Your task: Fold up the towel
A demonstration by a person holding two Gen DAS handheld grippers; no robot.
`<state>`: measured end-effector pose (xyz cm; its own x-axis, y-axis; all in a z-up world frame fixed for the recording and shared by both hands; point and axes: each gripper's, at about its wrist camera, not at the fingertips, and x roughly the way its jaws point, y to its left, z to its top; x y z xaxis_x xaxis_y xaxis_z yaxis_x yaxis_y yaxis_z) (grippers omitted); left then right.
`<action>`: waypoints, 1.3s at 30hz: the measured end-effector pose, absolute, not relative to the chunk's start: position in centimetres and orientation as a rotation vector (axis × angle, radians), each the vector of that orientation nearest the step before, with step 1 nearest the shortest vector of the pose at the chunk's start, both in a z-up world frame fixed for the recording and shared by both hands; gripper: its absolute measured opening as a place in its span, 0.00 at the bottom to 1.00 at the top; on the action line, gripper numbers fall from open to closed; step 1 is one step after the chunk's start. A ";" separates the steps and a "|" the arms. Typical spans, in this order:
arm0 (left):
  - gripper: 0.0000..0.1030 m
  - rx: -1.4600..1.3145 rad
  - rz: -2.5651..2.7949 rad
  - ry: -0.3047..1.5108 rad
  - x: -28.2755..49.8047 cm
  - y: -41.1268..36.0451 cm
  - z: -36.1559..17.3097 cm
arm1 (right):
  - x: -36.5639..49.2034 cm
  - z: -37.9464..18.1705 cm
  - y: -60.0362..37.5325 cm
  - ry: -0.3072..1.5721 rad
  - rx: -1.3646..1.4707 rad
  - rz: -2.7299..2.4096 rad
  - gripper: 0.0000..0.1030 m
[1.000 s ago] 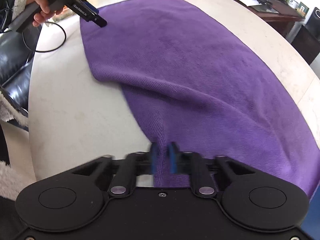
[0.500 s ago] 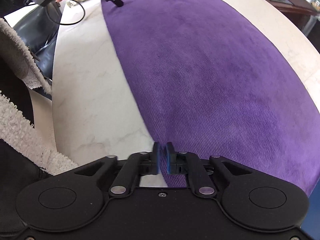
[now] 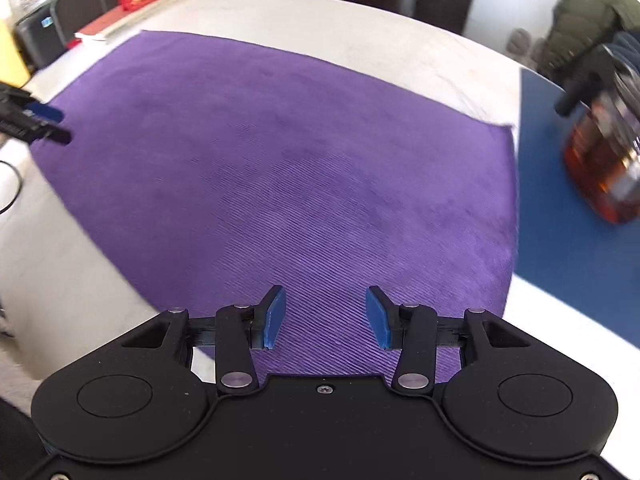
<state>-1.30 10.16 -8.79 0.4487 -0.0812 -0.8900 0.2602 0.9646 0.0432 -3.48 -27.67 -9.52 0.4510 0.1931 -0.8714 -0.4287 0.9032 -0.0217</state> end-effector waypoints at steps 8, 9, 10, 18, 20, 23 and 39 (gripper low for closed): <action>0.60 0.153 -0.191 1.124 -2.0 9.9 -8.9 | -4.2 -10.0 -28.8 1.020 -0.252 0.439 0.52; 0.60 0.152 -0.190 1.127 -2.0 10.0 -8.9 | -4.3 -10.0 -28.8 1.022 -0.257 0.447 0.52; 0.60 0.151 -0.189 1.131 -2.1 10.0 -8.9 | -4.3 -10.0 -28.8 1.025 -0.262 0.456 0.52; 0.60 0.135 -0.167 1.139 -2.0 10.1 -8.7 | -4.1 -10.2 -29.0 1.037 -0.281 0.479 0.52; 0.60 0.131 -0.163 1.136 -1.7 10.1 -8.5 | -4.1 -10.3 -29.1 1.036 -0.276 0.472 0.52; 0.60 0.128 -0.164 1.127 -1.6 10.1 -8.5 | -4.1 -10.3 -29.3 1.035 -0.260 0.452 0.53; 0.67 0.131 -0.179 1.098 -2.0 10.8 -8.4 | -4.9 -10.9 -29.8 1.014 -0.194 0.359 0.56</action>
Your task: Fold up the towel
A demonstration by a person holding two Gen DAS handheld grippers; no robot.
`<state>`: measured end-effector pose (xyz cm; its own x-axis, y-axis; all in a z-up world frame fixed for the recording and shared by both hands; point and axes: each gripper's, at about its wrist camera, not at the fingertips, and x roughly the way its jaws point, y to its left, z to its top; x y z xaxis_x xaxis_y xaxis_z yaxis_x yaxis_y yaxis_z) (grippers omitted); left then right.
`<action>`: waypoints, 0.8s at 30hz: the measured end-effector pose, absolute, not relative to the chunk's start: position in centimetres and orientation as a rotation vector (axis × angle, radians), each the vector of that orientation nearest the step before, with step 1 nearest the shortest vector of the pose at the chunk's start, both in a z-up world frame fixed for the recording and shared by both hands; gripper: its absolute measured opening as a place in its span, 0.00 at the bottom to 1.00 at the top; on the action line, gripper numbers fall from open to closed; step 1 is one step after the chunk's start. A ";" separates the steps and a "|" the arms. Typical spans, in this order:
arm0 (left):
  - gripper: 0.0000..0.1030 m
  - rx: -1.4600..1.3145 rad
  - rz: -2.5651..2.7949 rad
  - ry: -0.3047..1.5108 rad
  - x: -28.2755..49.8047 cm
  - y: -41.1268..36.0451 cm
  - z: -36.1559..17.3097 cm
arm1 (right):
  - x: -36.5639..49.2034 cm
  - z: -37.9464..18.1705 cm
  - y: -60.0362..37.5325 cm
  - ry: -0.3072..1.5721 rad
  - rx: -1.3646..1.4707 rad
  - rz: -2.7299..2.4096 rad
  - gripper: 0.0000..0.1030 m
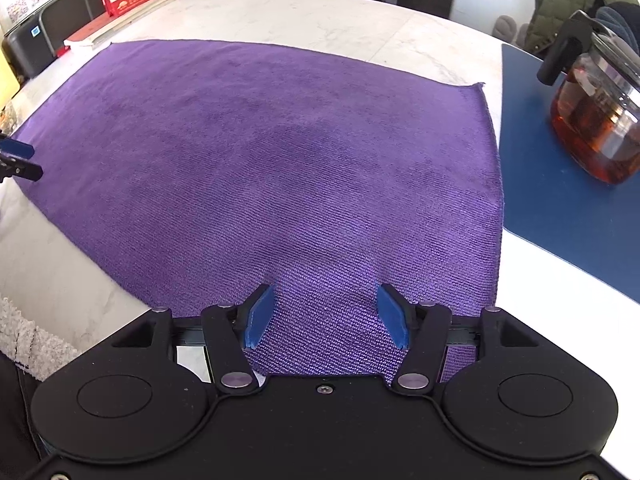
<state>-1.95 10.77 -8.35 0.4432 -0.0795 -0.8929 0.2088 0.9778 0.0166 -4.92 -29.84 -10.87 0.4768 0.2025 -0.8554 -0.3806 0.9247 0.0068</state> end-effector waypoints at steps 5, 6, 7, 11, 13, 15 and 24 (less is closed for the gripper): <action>0.66 0.120 -0.169 1.087 -2.4 10.7 -8.4 | -5.6 -11.0 -29.9 0.991 -0.171 0.325 0.58; 0.65 0.116 -0.166 1.086 -2.3 10.7 -8.4 | -5.6 -11.0 -30.0 0.986 -0.167 0.320 0.58; 0.64 0.106 -0.162 1.083 -2.3 10.8 -8.4 | -5.7 -11.1 -30.0 0.981 -0.162 0.314 0.59; 0.57 0.001 -0.146 1.044 -3.2 11.4 -7.5 | -5.9 -11.2 -30.0 0.974 -0.152 0.301 0.62; 0.57 -0.072 -0.132 1.034 -4.2 12.2 -7.1 | -5.9 -11.3 -29.9 0.986 -0.158 0.304 0.66; 0.57 -0.118 -0.096 1.041 -5.3 13.0 -7.0 | -5.8 -11.3 -29.7 0.990 -0.158 0.305 0.71; 0.57 -0.285 0.162 1.023 -9.4 19.5 -6.9 | -5.3 -11.5 -29.3 1.015 -0.163 0.305 0.77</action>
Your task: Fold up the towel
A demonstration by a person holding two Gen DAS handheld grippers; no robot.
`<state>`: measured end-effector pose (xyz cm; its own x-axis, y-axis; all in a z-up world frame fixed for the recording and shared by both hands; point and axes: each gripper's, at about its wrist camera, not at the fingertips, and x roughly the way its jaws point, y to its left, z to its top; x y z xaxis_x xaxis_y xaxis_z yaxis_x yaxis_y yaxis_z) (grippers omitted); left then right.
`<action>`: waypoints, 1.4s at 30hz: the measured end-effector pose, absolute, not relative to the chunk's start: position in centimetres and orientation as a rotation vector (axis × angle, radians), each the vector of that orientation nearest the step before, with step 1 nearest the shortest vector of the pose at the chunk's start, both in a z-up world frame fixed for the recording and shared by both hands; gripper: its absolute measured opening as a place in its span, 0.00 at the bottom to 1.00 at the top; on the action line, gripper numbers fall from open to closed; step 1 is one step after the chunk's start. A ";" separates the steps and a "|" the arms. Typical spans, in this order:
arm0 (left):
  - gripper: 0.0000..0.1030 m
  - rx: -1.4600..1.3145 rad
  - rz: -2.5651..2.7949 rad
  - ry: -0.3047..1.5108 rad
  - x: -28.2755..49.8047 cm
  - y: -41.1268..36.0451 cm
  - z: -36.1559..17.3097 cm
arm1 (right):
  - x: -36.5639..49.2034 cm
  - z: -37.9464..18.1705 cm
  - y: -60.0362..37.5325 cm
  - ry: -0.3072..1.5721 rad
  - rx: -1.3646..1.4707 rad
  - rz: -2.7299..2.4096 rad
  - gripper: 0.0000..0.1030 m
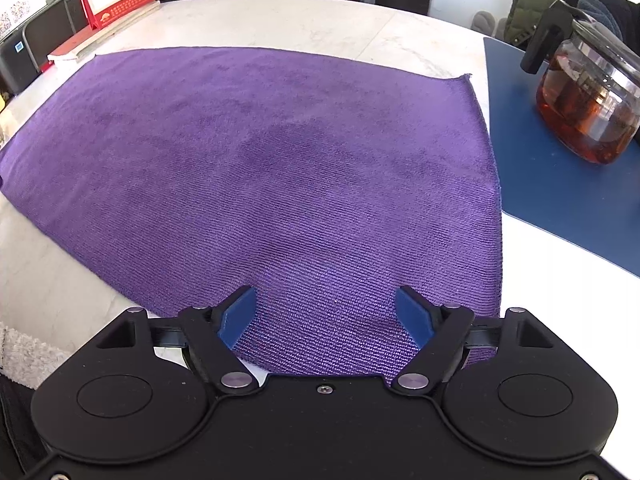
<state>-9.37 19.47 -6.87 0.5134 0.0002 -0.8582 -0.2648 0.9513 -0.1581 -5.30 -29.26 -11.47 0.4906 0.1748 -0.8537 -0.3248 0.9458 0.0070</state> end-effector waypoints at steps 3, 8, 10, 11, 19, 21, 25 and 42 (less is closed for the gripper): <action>0.57 -0.307 0.220 1.013 -10.0 21.4 -6.4 | -5.2 -11.5 -29.1 1.027 -0.165 0.303 0.78; 0.57 -0.316 0.262 1.004 -9.5 23.2 -6.2 | -4.4 -10.9 -28.8 1.065 -0.148 0.292 0.70; 0.57 -0.313 0.268 0.998 -9.5 23.6 -6.0 | -4.1 -9.1 -28.6 1.008 -0.085 0.326 0.70; 0.57 -0.316 0.275 0.995 -9.4 23.8 -6.1 | -3.9 -8.5 -28.3 0.984 -0.070 0.342 0.70; 0.57 -0.329 0.310 0.976 -7.5 25.0 -7.5 | 0.3 -3.5 -18.4 0.825 -0.141 0.661 0.70; 0.56 -0.332 0.308 0.958 -7.2 25.2 -7.7 | 2.0 -2.2 -15.1 0.794 -0.164 0.762 0.70; 0.54 -0.328 0.281 0.929 -6.9 25.6 -7.8 | 5.5 0.6 -8.4 0.733 -0.211 0.942 0.70; 0.28 -0.348 0.164 0.955 -7.7 26.2 -7.7 | 17.2 -5.2 14.0 0.717 -0.539 1.305 0.70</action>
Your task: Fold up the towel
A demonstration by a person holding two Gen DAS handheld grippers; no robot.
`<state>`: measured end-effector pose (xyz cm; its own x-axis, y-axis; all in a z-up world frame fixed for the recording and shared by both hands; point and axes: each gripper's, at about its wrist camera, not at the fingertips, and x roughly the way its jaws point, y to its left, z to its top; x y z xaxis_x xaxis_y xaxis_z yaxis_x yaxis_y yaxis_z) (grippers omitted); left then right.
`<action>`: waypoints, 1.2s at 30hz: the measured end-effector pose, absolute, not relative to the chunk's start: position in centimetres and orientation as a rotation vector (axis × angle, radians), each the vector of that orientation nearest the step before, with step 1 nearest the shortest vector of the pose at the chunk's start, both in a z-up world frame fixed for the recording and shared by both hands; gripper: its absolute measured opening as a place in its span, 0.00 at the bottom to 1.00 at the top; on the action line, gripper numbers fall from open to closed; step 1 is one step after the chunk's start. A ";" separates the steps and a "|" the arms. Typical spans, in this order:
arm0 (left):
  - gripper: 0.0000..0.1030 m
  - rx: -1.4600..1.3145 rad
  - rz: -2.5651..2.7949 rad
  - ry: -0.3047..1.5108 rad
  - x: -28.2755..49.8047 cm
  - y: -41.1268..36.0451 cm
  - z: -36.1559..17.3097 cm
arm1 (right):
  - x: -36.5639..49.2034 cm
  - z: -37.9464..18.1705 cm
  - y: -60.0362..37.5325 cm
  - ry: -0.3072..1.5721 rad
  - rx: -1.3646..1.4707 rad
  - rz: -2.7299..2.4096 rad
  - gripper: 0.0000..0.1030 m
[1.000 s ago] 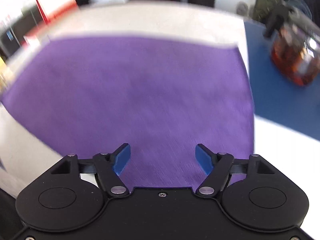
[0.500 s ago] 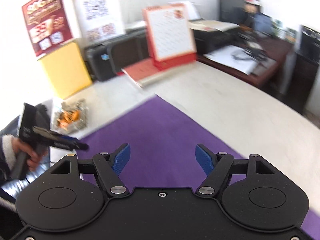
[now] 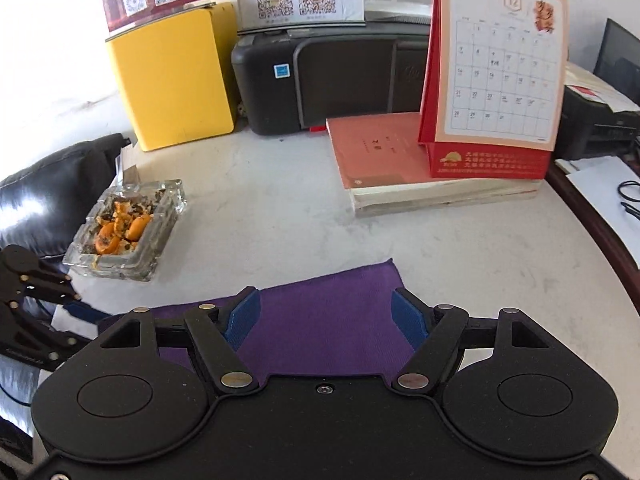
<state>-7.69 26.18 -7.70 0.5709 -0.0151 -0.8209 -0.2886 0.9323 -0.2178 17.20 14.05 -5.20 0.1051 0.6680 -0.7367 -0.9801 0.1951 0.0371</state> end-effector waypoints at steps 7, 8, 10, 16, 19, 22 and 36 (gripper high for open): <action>0.28 -0.335 0.128 0.984 -7.3 26.2 -7.7 | 21.1 -8.9 19.4 0.749 -0.648 1.335 0.70; 0.28 -0.337 0.124 0.985 -7.3 26.3 -7.7 | 21.5 -9.3 19.8 0.757 -0.654 1.339 0.70; 0.27 -0.329 0.105 0.990 -7.3 26.2 -7.7 | 22.3 -10.2 20.5 0.791 -0.666 1.333 0.70; 0.26 -0.302 0.071 0.999 -7.1 26.4 -7.8 | 22.8 -11.2 21.4 0.800 -0.724 1.357 0.68; 0.26 -0.322 0.075 0.991 -7.0 26.5 -8.0 | 22.5 -11.0 21.4 0.801 -0.748 1.367 0.60; 0.26 -0.315 0.076 0.988 -6.9 26.3 -8.0 | 22.4 -10.7 21.6 0.815 -0.772 1.377 0.47; 0.06 -0.398 0.121 0.969 -7.5 27.5 -8.4 | 21.8 -9.1 21.7 0.891 -0.732 1.365 0.05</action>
<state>-7.52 27.55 -8.44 0.5654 -0.0761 -0.8213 -0.2749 0.9214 -0.2746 21.77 21.72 -9.06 -0.0105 0.4977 -0.8673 -0.9942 0.0878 0.0624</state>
